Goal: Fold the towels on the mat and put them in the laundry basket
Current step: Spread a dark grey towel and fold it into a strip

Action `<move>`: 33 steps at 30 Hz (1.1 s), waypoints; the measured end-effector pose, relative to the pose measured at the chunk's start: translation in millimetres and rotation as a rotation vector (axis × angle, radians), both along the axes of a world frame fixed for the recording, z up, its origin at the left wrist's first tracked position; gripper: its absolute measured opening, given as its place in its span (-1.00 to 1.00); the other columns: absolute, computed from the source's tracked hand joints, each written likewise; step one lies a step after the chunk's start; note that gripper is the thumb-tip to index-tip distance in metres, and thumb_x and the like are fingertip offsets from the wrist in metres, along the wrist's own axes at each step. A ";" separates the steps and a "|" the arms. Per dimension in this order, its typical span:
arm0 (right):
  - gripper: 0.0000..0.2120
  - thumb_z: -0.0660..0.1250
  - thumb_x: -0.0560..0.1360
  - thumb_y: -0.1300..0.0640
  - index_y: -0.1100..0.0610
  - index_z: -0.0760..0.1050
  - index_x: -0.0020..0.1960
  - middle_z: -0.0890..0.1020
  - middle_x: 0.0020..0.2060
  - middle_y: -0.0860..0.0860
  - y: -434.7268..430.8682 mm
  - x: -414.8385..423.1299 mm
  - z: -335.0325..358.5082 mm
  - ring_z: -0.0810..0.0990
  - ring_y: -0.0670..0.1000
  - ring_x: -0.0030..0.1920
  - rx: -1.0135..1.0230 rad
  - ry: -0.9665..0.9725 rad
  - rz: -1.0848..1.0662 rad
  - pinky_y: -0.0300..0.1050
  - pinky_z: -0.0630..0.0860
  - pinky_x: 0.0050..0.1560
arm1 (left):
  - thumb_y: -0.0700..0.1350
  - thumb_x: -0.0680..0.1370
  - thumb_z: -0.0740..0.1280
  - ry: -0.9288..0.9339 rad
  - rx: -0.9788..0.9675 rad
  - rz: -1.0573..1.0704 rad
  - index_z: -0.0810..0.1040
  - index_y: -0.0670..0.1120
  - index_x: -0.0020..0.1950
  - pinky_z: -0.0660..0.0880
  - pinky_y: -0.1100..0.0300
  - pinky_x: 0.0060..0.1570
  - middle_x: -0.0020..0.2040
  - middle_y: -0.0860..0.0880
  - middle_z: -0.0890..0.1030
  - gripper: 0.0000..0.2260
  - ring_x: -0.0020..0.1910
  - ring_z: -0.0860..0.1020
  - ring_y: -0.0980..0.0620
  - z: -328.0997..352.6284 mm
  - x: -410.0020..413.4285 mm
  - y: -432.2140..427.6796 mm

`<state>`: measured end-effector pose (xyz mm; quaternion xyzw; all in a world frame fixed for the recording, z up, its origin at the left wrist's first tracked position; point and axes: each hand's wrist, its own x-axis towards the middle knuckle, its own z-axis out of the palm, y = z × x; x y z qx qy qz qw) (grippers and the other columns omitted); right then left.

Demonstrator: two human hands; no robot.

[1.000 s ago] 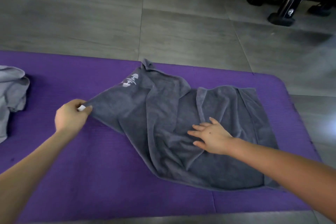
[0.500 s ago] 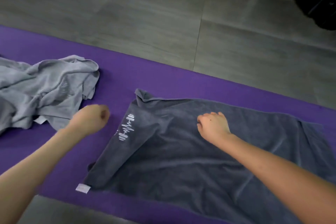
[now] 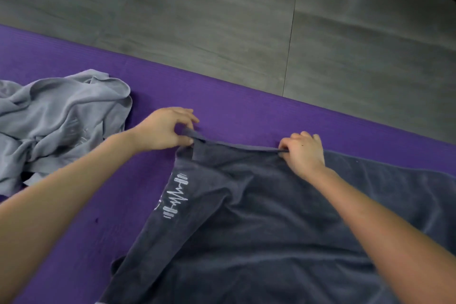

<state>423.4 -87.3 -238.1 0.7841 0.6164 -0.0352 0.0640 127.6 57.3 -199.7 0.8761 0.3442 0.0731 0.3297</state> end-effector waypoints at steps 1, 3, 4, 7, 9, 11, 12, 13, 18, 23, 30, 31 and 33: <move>-0.82 0.32 0.50 -0.02 -0.01 0.59 0.06 0.61 -0.01 -0.01 -5.6 6.9 7.0 0.46 0.09 0.09 0.034 0.052 -0.011 -0.05 0.27 0.06 | 0.02 0.32 0.49 -0.057 -0.153 0.026 0.60 0.06 -0.26 0.32 0.42 0.17 0.00 0.07 0.66 -0.90 0.21 0.52 0.14 19.5 -6.4 -3.5; -0.80 0.40 0.45 -0.03 0.02 0.62 0.03 0.64 -0.02 0.01 -16.9 23.2 31.5 0.51 0.13 0.07 0.122 0.251 -0.091 -0.03 0.36 0.06 | 0.19 0.28 0.39 -0.149 -0.329 0.053 0.54 0.04 -0.30 0.42 0.35 -0.12 -0.28 0.00 0.62 -0.77 -0.16 0.56 0.19 58.6 -15.1 -7.7; -0.79 0.43 0.43 0.00 0.03 0.63 0.03 0.66 -0.02 0.02 -19.2 31.4 46.0 0.54 0.13 0.06 0.170 0.348 -0.145 -0.01 0.41 0.07 | 0.24 0.28 0.37 -0.143 -0.313 0.055 0.53 0.02 -0.26 0.41 0.29 -0.19 -0.33 -0.06 0.59 -0.70 -0.28 0.52 0.18 73.6 -14.2 -6.0; -0.77 0.44 0.43 0.04 0.07 0.63 0.06 0.66 0.00 0.07 -4.2 49.9 66.7 0.57 0.14 0.08 0.254 0.358 -0.254 0.00 0.44 0.08 | 0.18 0.41 0.39 0.086 0.075 0.090 0.53 0.04 -0.12 0.38 0.27 -0.21 -0.33 -0.02 0.58 -0.76 -0.28 0.52 0.12 94.9 12.9 16.3; -0.75 0.39 0.47 0.02 0.05 0.60 0.12 0.65 0.04 0.09 14.5 50.1 59.3 0.56 0.16 0.12 0.243 0.296 -0.298 0.01 0.45 0.11 | 0.07 0.48 0.37 0.238 0.320 0.155 0.55 -0.03 0.05 0.40 0.15 -0.08 -0.06 -0.13 0.62 -0.77 0.00 0.56 -0.10 86.5 35.3 40.3; -0.67 0.35 0.49 0.00 0.01 0.52 0.24 0.60 0.14 0.10 25.0 43.4 43.2 0.50 0.18 0.19 0.161 0.176 -0.295 0.02 0.39 0.19 | 0.06 0.49 0.35 0.420 0.399 0.231 0.47 -0.06 0.24 0.42 0.01 0.09 0.17 -0.20 0.55 -0.63 0.16 0.49 -0.23 62.7 43.8 57.2; -0.61 0.33 0.49 -0.01 0.00 0.46 0.30 0.56 0.19 0.10 24.2 38.5 34.9 0.46 0.18 0.22 0.111 0.107 -0.279 0.02 0.33 0.21 | 0.06 0.49 0.36 0.491 0.415 0.276 0.41 -0.06 0.31 0.40 -0.06 0.14 0.23 -0.22 0.50 -0.56 0.21 0.45 -0.26 51.2 41.4 58.7; -0.58 0.33 0.49 0.00 0.00 0.43 0.33 0.54 0.21 0.10 20.3 31.0 29.7 0.44 0.19 0.23 0.085 0.054 -0.261 0.03 0.30 0.21 | 0.04 0.49 0.36 0.522 0.418 0.330 0.38 -0.06 0.35 0.38 -0.10 0.15 0.25 -0.24 0.47 -0.53 0.22 0.42 -0.28 41.5 35.5 55.3; -0.74 0.37 0.34 0.10 0.10 0.61 0.02 0.64 -0.09 0.07 -39.1 -28.2 18.2 0.59 0.18 -0.10 0.359 0.018 0.094 0.03 0.35 0.02 | -0.13 0.52 0.29 0.372 0.314 0.578 0.43 -0.21 0.24 0.43 -0.14 0.00 0.12 -0.34 0.48 -0.68 0.08 0.47 -0.37 -2.8 -24.8 -10.5; -0.73 0.31 0.34 -0.07 0.02 0.61 -0.04 0.63 -0.10 -0.02 -115.8 -91.0 6.2 0.59 0.08 -0.12 0.242 0.119 0.425 -0.02 0.31 0.05 | -0.07 0.54 0.29 0.477 0.105 0.719 0.46 -0.25 0.08 0.39 -0.02 -0.15 0.04 -0.31 0.53 -0.74 0.02 0.52 -0.32 -30.7 -84.7 -101.9; -0.56 0.18 0.40 -0.30 -0.01 0.60 -0.02 0.58 -0.15 -0.06 -191.7 -143.9 4.0 0.53 0.00 -0.14 0.020 0.207 0.592 -0.04 0.50 -0.04 | -0.20 0.49 0.29 0.410 -0.192 0.820 0.46 -0.13 0.18 0.36 0.12 -0.25 0.03 -0.16 0.61 -0.74 -0.04 0.54 -0.17 -37.2 -112.8 -163.3; -0.55 0.18 0.38 -0.31 -0.01 0.60 -0.02 0.58 -0.15 -0.06 -196.9 -147.8 1.2 0.53 0.00 -0.15 -0.033 0.177 0.597 -0.04 0.51 -0.05 | -0.25 0.47 0.29 0.384 -0.217 0.823 0.46 -0.13 0.17 0.36 0.13 -0.26 0.02 -0.16 0.61 -0.73 -0.09 0.52 -0.13 -35.8 -111.3 -166.7; -0.71 0.35 0.32 -0.20 -0.01 0.59 -0.12 0.56 -0.21 -0.06 -200.2 -152.6 -4.2 0.52 -0.01 -0.21 -0.061 0.095 0.627 -0.09 0.49 -0.15 | -0.32 0.44 0.26 0.325 -0.226 0.866 0.49 -0.15 0.11 0.35 0.15 -0.27 0.01 -0.16 0.61 -0.73 -0.16 0.48 -0.07 -30.6 -111.4 -170.6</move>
